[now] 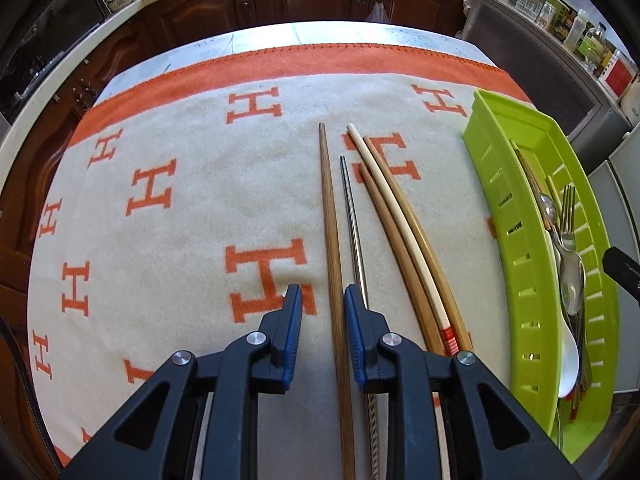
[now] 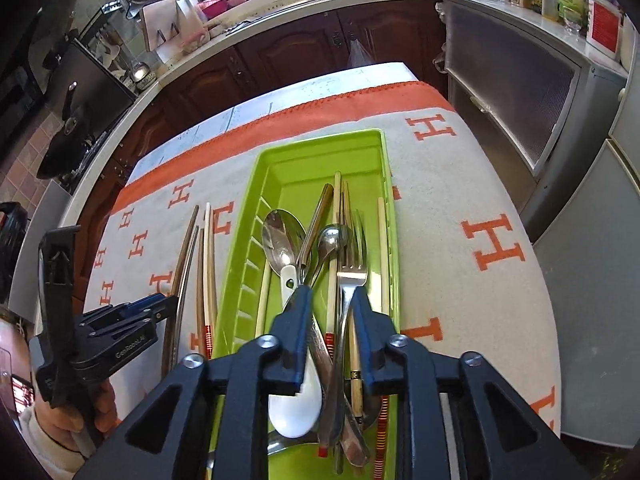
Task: Organize utensils
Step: 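Grasp a wooden chopstick with the left gripper and lower it into the tray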
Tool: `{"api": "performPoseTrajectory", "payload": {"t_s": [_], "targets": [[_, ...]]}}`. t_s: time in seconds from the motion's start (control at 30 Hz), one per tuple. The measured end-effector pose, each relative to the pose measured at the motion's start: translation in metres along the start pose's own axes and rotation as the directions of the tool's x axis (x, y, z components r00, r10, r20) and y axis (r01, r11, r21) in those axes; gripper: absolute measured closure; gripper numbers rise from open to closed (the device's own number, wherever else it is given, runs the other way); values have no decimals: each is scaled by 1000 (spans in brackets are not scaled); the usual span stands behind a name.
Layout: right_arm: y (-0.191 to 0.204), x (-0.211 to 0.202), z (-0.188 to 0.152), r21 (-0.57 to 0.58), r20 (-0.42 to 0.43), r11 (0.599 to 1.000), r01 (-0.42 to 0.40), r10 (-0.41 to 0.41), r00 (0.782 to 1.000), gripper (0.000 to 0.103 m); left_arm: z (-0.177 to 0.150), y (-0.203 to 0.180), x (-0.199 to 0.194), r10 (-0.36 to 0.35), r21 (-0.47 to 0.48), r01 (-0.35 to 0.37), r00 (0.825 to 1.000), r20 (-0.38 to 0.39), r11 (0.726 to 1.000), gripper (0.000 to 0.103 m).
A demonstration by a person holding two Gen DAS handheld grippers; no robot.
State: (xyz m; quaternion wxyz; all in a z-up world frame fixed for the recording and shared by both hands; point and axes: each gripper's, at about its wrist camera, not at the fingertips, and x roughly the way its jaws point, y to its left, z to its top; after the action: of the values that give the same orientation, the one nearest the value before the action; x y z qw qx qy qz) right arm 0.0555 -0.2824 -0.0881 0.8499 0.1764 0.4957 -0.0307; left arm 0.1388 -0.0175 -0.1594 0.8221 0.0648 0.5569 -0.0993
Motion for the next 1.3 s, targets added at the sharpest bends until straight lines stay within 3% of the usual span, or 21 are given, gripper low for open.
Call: {"api": "performPoseTrajectory", "payload": {"t_s": [0.1, 0.2, 0.5, 0.67, 0.87, 1.07, 1.3], "targets": [[-6, -5, 1, 31, 11, 999, -22, 22, 1000, 74, 2, -4, 2, 9, 9, -9, 1000, 22, 1000, 85], [-16, -11, -1, 78, 31, 996, -45, 42, 999, 73, -1, -3, 0, -4, 6, 4, 999, 42, 1000, 98], [-37, -31, -12, 154, 74, 985, -75, 65, 995, 72, -7, 8, -22, -58, -62, 64, 994, 89, 996, 99], [-35, -41, -20, 158, 88, 984, -81, 68, 994, 72, -13, 5, -53, -128, -69, 135, 987, 98, 988, 99], [-31, -58, -32, 147, 106, 987, -62, 46, 993, 72, -15, -12, -92, -249, -71, 257, 963, 103, 964, 99], [-41, -72, -43, 167, 126, 985, -43, 22, 992, 68, -10, -58, -99, -330, -26, 331, 943, 54, 943, 99], [-58, -72, -54, 205, 107, 978, -31, 9, 994, 67, -8, -98, -73, -319, 17, 319, 948, -14, 948, 98]]}}
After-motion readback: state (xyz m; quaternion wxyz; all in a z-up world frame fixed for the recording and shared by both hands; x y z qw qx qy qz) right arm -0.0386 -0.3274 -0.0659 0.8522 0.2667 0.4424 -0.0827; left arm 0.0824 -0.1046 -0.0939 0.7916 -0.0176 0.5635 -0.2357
